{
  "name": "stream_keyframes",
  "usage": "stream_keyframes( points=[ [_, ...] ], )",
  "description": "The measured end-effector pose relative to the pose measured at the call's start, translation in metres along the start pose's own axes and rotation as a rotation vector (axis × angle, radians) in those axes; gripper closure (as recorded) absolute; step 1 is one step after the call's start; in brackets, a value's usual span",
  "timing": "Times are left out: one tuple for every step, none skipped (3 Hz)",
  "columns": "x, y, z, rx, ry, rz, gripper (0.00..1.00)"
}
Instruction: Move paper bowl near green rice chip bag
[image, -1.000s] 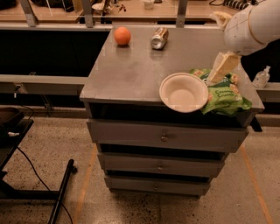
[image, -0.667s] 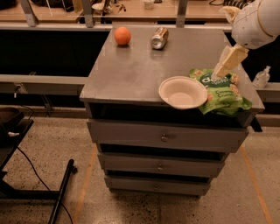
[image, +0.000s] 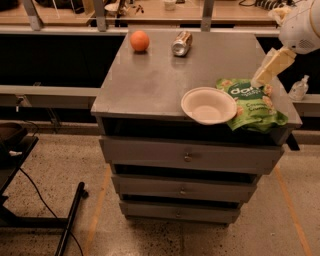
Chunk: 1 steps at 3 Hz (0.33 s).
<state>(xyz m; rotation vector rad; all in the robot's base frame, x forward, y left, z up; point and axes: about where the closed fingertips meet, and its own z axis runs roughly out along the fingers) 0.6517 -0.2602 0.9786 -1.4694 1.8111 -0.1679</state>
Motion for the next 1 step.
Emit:
stream_keyframes(
  points=[
    [0.0, -0.0025, -0.0013, 0.005, -0.002, 0.005, 0.0]
  ],
)
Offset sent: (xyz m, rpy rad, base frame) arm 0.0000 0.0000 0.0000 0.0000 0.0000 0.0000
